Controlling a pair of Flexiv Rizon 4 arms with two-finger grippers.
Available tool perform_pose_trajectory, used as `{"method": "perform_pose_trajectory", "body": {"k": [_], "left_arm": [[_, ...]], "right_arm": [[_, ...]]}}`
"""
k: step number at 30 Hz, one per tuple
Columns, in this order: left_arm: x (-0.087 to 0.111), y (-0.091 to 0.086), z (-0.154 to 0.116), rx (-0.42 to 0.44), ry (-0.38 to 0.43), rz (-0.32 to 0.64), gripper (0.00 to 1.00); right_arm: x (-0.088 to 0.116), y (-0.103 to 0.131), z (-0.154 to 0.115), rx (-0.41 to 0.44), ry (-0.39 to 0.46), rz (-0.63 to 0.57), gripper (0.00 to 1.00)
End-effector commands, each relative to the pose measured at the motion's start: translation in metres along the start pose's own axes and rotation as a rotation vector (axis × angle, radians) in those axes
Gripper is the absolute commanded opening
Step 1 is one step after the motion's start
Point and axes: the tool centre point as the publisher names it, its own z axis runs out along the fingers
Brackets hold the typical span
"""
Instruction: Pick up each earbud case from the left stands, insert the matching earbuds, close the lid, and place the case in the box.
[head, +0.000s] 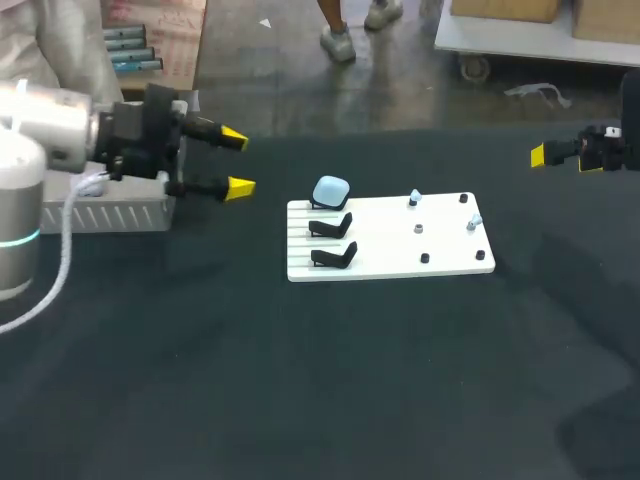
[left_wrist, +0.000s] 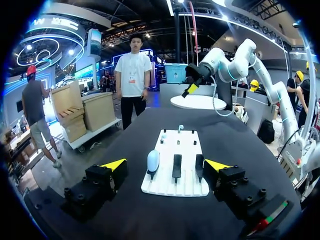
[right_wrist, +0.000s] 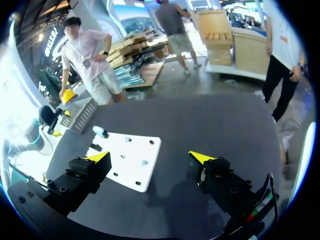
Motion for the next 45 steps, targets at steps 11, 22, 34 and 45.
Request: {"method": "perform_pose_trajectory", "body": {"k": [11,22,34,45], "left_arm": [[0.007,0.005,0.064,0.077,0.038,-0.01,1.0],[0.009,0.001,0.066,0.001,0.056,-0.034,1.0],[0.019,0.003,0.074,-0.004,0.041,-0.046,1.0],[0.033,0.01,0.086,0.01,0.024,-0.056,1.0]], "right_arm": [[0.0,-0.001,0.0,-0.003,-0.001,-0.001,1.0],[0.0,-0.001,0.0,-0.003,-0.001,-0.001,1.0],[0.0,-0.001,0.0,-0.003,-0.001,-0.001,1.0],[0.0,-0.001,0.0,-0.003,-0.001,-0.001,1.0]]}}
